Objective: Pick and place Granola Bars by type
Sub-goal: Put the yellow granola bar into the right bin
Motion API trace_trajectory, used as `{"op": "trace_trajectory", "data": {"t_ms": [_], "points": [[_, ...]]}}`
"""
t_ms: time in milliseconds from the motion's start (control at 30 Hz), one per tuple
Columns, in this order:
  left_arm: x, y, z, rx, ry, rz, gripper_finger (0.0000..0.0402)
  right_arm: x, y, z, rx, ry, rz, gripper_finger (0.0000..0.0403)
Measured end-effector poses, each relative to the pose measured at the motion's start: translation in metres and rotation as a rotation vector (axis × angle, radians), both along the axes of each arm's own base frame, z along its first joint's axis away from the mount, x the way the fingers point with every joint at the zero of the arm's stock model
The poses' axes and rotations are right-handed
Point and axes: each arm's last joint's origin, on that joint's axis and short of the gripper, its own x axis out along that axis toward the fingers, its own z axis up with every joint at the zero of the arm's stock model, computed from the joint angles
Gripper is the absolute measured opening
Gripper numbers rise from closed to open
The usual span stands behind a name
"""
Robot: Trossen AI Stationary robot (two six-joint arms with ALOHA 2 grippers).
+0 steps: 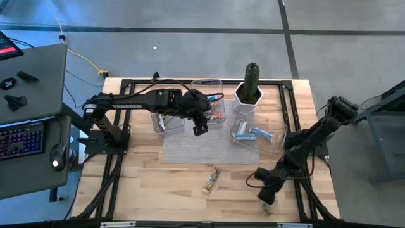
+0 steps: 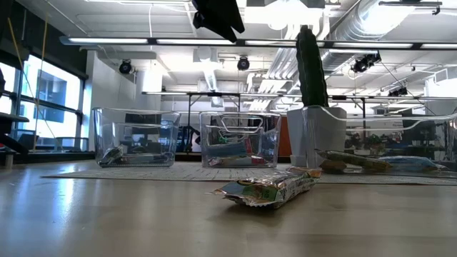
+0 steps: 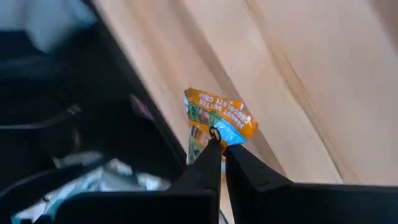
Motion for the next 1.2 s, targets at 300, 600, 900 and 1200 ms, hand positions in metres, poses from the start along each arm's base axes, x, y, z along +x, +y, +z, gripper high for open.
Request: {"op": "trace_trajectory", "data": {"t_ms": [300,600,900,1200], "points": [[0.000,0.000,0.000,0.000,-0.002,0.000,0.0213,0.051,-0.024,0.051,-0.360,-0.376,0.038,0.0001],[0.000,0.000,0.000,0.000,-0.002,0.000,0.0213,0.057,-0.074,0.114,-0.856,-0.175,0.074,0.0000],[0.000,0.000,0.000,0.000,0.000,0.000,0.0213,0.029,-0.115,0.155,-1.134,0.159,-0.004,0.0000],[-0.001,0.000,0.000,0.000,0.008,0.000,0.0213,0.026,-0.143,0.101,-1.085,0.270,-0.002,0.0000]]}}
